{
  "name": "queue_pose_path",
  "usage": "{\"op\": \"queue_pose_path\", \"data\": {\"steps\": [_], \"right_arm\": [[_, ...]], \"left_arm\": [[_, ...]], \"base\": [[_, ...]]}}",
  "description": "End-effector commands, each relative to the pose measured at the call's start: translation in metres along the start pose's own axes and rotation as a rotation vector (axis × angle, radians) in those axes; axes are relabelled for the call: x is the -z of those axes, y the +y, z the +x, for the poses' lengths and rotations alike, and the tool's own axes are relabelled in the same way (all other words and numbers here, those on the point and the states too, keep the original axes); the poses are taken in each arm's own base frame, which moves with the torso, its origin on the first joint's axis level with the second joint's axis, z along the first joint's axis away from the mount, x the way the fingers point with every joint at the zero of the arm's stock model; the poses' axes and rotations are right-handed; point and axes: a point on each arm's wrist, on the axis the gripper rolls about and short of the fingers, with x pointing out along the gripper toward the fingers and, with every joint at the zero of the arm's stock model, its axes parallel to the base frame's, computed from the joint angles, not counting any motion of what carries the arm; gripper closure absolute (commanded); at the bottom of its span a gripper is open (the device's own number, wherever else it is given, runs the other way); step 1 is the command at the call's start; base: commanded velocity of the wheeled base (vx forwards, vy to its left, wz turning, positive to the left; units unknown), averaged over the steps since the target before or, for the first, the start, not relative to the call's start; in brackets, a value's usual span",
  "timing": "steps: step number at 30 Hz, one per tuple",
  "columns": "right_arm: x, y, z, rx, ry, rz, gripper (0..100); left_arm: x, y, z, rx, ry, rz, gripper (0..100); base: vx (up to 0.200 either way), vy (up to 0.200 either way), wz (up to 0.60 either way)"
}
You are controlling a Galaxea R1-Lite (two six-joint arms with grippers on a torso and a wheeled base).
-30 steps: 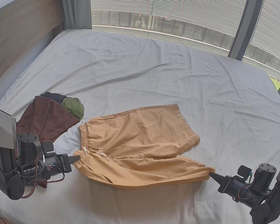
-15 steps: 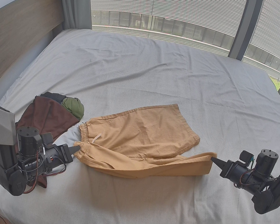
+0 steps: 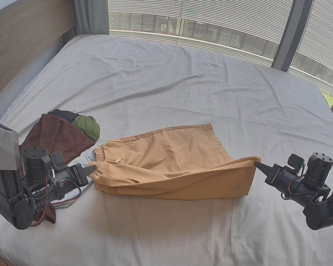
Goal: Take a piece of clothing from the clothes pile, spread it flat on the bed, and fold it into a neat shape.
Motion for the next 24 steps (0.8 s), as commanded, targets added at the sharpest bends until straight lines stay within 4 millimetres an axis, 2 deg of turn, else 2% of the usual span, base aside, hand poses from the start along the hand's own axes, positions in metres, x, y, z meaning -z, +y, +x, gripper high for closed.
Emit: {"op": "queue_pose_path", "data": {"steps": [1, 7, 24], "right_arm": [[-0.021, 0.003, 0.01, -0.013, -0.035, -0.019, 100], [-0.036, -0.003, 0.025, -0.008, -0.043, -0.02, 100], [-0.06, -0.012, 0.074, -0.027, -0.05, -0.03, 100]], "left_arm": [[-0.003, -0.003, 0.006, 0.004, -0.033, -0.033, 100], [-0.006, -0.007, 0.013, 0.012, -0.057, -0.064, 100], [-0.009, -0.003, 0.03, -0.021, -0.123, -0.095, 100]], "base": [[0.0, 0.0, 0.0], [0.0, 0.0, 0.0], [0.0, 0.0, 0.0]]}}
